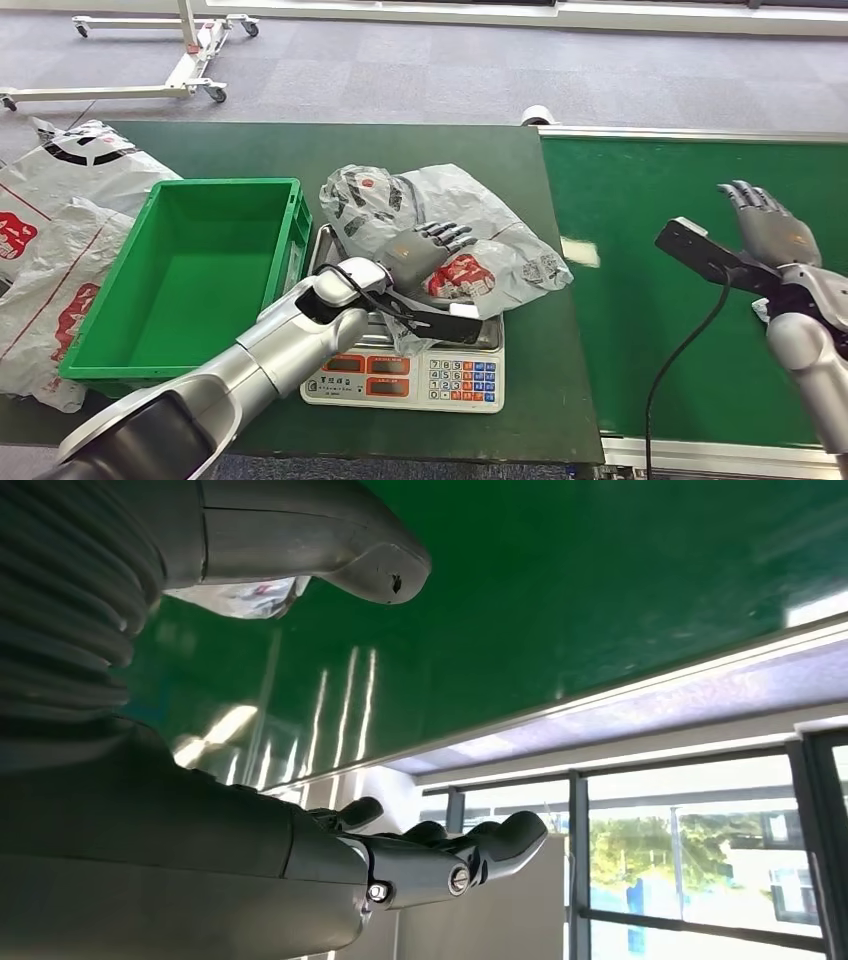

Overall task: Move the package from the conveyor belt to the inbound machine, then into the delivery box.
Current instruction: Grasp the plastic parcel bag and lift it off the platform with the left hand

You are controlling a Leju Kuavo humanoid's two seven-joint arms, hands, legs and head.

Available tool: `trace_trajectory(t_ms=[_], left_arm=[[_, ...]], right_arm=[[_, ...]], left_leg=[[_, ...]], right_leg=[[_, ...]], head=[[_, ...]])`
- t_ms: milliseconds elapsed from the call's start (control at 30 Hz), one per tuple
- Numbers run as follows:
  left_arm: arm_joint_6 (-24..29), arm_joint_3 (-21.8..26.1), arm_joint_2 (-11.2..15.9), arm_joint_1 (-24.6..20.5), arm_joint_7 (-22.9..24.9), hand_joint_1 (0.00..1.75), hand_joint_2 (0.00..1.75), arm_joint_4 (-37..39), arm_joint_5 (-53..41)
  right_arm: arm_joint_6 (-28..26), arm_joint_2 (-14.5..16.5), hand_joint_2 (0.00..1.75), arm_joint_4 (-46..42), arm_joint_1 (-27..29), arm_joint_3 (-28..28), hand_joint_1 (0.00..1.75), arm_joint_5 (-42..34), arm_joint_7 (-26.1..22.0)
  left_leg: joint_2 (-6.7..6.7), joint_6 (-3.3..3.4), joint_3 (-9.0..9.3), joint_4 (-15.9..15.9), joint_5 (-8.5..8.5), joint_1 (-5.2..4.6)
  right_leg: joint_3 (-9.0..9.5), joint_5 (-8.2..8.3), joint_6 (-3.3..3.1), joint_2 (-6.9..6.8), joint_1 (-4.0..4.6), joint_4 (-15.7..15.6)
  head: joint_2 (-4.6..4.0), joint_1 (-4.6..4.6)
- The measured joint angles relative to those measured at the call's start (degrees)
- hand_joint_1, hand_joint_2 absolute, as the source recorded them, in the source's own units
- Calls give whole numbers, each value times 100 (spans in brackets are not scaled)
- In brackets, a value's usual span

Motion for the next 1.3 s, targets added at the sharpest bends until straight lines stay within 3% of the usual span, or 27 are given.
trace_trajectory(t_ms=[33, 167, 300, 533, 900, 1133, 1300], left_arm=[[101, 0, -63, 41, -3, 0, 0, 149, -7], [482, 1, -243, 265, 63, 0, 175, 779, -106], [628, 32, -330, 462, 192, 171, 175, 1257, -184], [648, 107, -439, 518, 278, 175, 175, 1651, -307], [794, 171, -434, 441, 323, 175, 175, 1719, -558], [971, 296, -332, 420, 346, 175, 175, 1667, -883], [982, 546, -74, 384, 370, 175, 175, 1379, -1365]], right_arm=[[-52, 50, 175, 30, 9, 31, 0, 9, -15], [-275, 166, 175, 47, 201, 99, 0, -46, -45], [-394, 231, 175, -59, 456, 101, 0, -118, -85], [-472, 426, 175, -212, 542, 134, 0, -51, -44], [-419, 486, 175, -219, 401, 134, 0, -164, -117], [-406, 486, 175, -219, 284, 136, 0, -243, -140], [-448, 482, 175, -237, 352, 121, 0, -285, -111]], left_leg=[[-1, 0, 0, 0, 0, 0], [-6, 1, 0, 0, 0, -1], [-5, 3, 0, -3, -2, 0], [-10, 23, 49, -9, -44, 0], [-12, 20, 159, -10, -70, 0], [-1, 14, 168, -12, -67, 0], [6, 0, 201, -12, -52, 1]], right_leg=[[0, 0, 0, -2, 0, 0], [1, 0, 0, -6, 0, 0], [4, -2, 1, -6, 0, 0], [117, -50, 15, -19, -2, -4], [221, -68, 9, -21, -5, -4], [220, -66, 6, -9, -2, -4], [200, -56, -2, 1, 1, -3]], head=[[0, -1], [0, -1], [0, -1], [0, -1], [0, -1], [0, 1], [0, -1]])
